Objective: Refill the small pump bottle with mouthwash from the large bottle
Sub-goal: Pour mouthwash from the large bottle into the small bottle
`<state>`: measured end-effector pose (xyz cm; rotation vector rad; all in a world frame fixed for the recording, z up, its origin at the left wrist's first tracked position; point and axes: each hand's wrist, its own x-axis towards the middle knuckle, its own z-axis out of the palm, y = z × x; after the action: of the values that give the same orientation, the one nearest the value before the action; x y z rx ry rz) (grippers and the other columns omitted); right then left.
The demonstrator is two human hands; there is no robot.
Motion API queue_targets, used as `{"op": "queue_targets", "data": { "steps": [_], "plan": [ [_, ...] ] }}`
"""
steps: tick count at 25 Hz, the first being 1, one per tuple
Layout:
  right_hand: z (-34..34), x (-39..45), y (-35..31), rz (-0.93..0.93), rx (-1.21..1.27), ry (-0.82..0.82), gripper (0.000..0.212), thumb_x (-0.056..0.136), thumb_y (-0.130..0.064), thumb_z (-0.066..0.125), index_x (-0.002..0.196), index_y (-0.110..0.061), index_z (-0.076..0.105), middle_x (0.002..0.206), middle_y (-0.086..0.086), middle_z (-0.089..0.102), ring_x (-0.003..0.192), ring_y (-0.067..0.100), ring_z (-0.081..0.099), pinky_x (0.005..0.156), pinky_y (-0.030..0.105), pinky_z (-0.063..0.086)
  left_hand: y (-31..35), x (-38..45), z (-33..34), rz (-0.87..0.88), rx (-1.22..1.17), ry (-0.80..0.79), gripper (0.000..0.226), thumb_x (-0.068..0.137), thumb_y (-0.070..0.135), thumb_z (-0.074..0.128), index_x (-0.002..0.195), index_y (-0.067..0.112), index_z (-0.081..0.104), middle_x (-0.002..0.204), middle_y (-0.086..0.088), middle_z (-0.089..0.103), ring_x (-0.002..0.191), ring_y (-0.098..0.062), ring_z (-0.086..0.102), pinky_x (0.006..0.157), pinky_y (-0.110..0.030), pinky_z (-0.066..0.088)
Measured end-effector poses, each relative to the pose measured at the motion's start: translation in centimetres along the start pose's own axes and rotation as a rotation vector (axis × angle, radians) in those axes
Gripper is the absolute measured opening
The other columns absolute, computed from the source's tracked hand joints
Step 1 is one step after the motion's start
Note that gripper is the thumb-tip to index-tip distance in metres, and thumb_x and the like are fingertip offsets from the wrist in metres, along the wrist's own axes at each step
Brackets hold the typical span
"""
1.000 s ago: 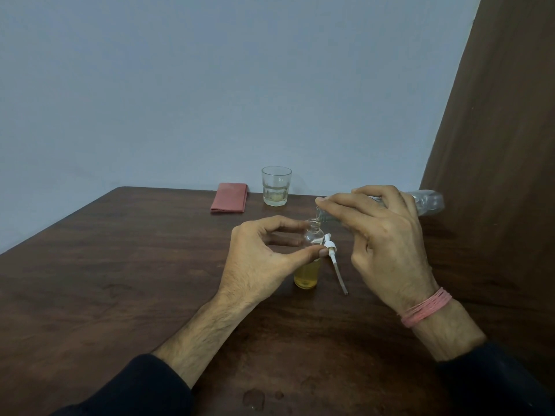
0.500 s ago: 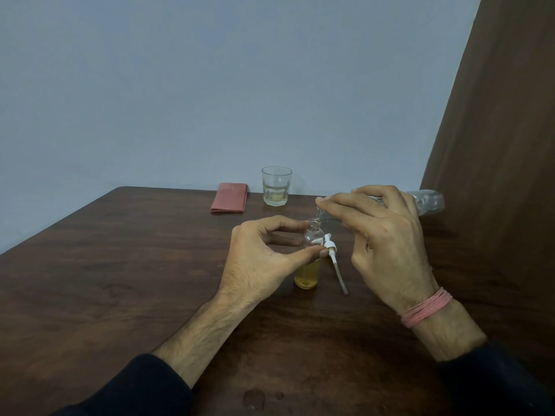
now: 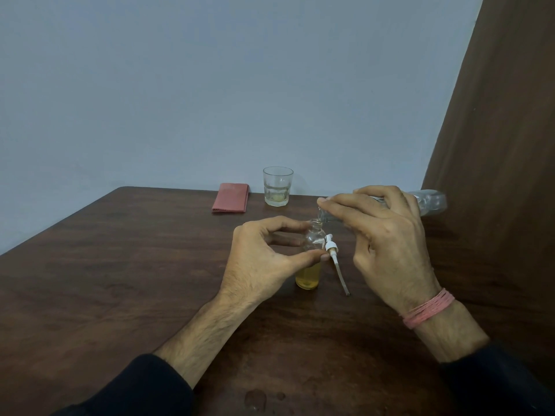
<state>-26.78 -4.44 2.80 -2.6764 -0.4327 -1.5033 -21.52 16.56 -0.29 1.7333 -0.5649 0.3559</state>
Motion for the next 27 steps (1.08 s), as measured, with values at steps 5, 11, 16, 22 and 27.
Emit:
{"op": "queue_targets", "data": {
  "steps": [5,11,16,22,27],
  "plan": [
    [0.03,0.05,-0.04,-0.003,0.002,0.002,0.074,0.077,0.012,0.077,0.14,-0.026,0.073,0.132,-0.012,0.075,0.12,0.029,0.061,0.102,0.047,0.042,0.0,0.03,-0.02,-0.002,-0.004,-0.003,0.052,0.063,0.036,0.112,0.109,0.028,0.09,0.102,0.014,0.09,0.091,0.003,0.086,0.083,-0.027,0.072],
    [0.06,0.09,-0.01,-0.003,0.003,-0.001,0.075,0.076,0.012,0.077,0.141,-0.027,0.072,0.133,-0.014,0.074,0.121,0.029,0.061,0.103,0.047,0.042,-0.14,0.11,-0.1,0.001,0.005,-0.003,0.053,0.063,0.038,0.112,0.11,0.029,0.09,0.103,0.015,0.09,0.092,0.002,0.086,0.084,-0.032,0.073],
    [0.03,0.12,-0.03,-0.007,-0.003,0.002,0.075,0.076,0.012,0.076,0.14,-0.027,0.073,0.132,-0.013,0.075,0.12,0.029,0.061,0.102,0.045,0.04,-0.21,0.09,-0.14,0.005,0.01,-0.014,0.052,0.064,0.039,0.111,0.111,0.029,0.09,0.105,0.014,0.09,0.094,0.002,0.086,0.086,-0.033,0.073],
    [0.02,0.12,-0.03,-0.009,-0.001,0.004,0.077,0.075,0.013,0.076,0.141,-0.027,0.073,0.133,-0.014,0.074,0.121,0.028,0.061,0.103,0.043,0.038,-0.32,0.14,-0.25,0.01,0.005,-0.019,0.05,0.066,0.039,0.11,0.111,0.029,0.09,0.103,0.014,0.09,0.094,0.002,0.086,0.086,-0.031,0.073],
    [0.04,0.07,-0.11,-0.006,-0.002,0.003,0.076,0.075,0.013,0.077,0.14,-0.026,0.073,0.132,-0.013,0.075,0.12,0.029,0.061,0.101,0.042,0.037,-0.58,0.26,-0.08,-0.029,-0.07,-0.015,0.032,0.082,0.038,0.102,0.11,0.026,0.092,0.101,0.011,0.09,0.094,-0.006,0.087,0.082,-0.039,0.074]
  ]
}}
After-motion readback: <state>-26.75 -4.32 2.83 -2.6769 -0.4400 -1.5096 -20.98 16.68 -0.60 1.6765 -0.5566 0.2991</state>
